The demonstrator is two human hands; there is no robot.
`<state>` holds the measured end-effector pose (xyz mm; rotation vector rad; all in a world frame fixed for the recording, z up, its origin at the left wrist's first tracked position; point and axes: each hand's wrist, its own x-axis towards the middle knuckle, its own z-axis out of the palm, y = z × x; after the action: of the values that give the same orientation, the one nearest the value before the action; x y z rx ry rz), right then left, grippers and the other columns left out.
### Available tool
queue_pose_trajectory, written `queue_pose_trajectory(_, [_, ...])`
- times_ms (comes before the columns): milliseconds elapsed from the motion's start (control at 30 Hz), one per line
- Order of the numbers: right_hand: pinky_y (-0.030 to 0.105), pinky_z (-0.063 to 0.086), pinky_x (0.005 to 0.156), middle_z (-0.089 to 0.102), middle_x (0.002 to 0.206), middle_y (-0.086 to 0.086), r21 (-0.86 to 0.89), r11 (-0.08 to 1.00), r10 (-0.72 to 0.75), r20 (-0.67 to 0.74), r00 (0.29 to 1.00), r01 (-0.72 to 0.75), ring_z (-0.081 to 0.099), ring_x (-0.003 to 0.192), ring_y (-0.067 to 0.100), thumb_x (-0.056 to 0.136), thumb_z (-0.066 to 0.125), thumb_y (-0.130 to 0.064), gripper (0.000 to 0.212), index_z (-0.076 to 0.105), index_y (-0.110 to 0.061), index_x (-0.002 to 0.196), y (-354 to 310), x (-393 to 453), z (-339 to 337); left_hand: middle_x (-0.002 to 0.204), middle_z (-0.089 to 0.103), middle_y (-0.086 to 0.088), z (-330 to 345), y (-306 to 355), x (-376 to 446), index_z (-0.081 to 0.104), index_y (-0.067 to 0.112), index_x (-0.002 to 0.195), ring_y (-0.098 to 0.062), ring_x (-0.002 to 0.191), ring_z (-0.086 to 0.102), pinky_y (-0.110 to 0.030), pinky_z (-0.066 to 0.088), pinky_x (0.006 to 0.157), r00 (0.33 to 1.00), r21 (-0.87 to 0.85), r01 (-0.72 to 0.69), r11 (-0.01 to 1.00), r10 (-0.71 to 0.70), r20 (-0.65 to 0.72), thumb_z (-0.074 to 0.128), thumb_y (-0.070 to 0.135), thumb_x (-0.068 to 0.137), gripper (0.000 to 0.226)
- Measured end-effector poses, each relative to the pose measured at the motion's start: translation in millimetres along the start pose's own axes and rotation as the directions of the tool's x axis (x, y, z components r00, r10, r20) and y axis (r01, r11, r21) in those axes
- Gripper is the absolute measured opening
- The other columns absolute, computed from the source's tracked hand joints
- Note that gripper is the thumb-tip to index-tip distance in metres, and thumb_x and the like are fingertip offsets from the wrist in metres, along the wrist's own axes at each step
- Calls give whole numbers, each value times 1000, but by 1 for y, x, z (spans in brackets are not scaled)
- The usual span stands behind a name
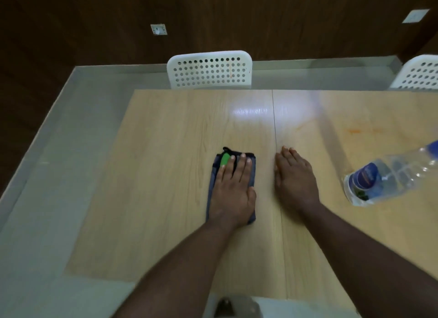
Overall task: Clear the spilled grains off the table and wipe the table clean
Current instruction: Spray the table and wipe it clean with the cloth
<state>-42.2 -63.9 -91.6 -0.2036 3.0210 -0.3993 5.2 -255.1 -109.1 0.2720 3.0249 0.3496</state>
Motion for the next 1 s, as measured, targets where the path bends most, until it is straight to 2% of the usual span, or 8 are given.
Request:
queue_pose_trajectory(100, [41, 14, 129, 26, 173, 5, -31, 999, -29, 34, 999, 30, 17, 161, 22, 112, 26, -39, 57, 34, -17, 164, 7, -42, -2, 177, -10, 2, 8, 7, -74, -5, 20, 169, -20, 162, -11, -48, 8, 131, 999, -27, 34, 999, -34, -2, 27, 42, 105, 74])
queue_pose_trajectory(233, [42, 15, 130, 26, 173, 5, -29, 997, -65, 19, 998, 65, 16, 162, 21, 108, 17, -41, 64, 34, -15, 164, 16, -71, 6, 177, -2, 1, 13, 5, -128, 4, 19, 169, -21, 163, -4, -51, 16, 130, 999, -23, 29, 999, -29, -23, 31, 39, 105, 73])
queue_pose_trajectory(433, [42, 15, 131, 28, 172, 3, 16, 996, -82, -46, 996, 82, 16, 161, 18, 112, 25, -38, 57, 35, -17, 164, 22, -71, 16, 177, 2, -1, 15, -11, -99, 6, 18, 169, -22, 163, 2, -48, 10, 131, 997, 43, 76, 996, -74, -37, 25, 41, 104, 72])
queue_pose_trajectory(600, [41, 14, 130, 29, 172, 4, 8, 995, -96, -68, 993, 97, 17, 161, 19, 111, 25, -37, 57, 36, -16, 163, 25, -69, 18, 177, -2, -1, 6, -19, -51, -1, 17, 169, -23, 163, 0, -43, 0, 132, 977, 61, 213, 975, -212, -20, 13, 42, 102, 73])
queue_pose_trajectory(733, [41, 15, 130, 30, 172, 5, 10, 994, -110, -77, 991, 111, 18, 161, 20, 113, 31, -35, 54, 36, -16, 163, 28, -69, 20, 177, 3, -4, 16, -1, -113, 5, 15, 169, -24, 163, 3, -45, 3, 132, 954, 2, 285, 959, -283, -98, 20, 40, 104, 71])
queue_pose_trajectory(833, [43, 18, 130, 32, 171, 7, 3, 994, -105, -76, 992, 106, 20, 161, 23, 112, 31, -34, 54, 38, -14, 162, 24, -70, 19, 177, 0, -4, 25, 11, -166, 5, 15, 169, -23, 163, 0, -48, 7, 132, 940, -2, 327, 945, -325, -99, 22, 39, 105, 71])
queue_pose_trajectory(933, [44, 18, 130, 32, 171, 8, 5, 996, -90, -71, 993, 91, 20, 161, 24, 112, 31, -32, 54, 38, -13, 162, 21, -71, 15, 177, -1, -5, 30, 21, -171, 5, 14, 169, -25, 163, 1, -51, 11, 131, 919, -1, 380, 925, -377, -117, 22, 39, 103, 72])
queue_pose_trajectory(1000, [44, 17, 131, 30, 171, 8, -5, 995, -95, -64, 993, 95, 18, 161, 23, 112, 30, -33, 55, 36, -13, 163, 21, -71, 14, 177, -3, -5, 30, 27, -162, 2, 14, 169, -26, 163, -1, -52, 11, 131, 927, 19, 364, 931, -360, -104, 21, 40, 103, 73])
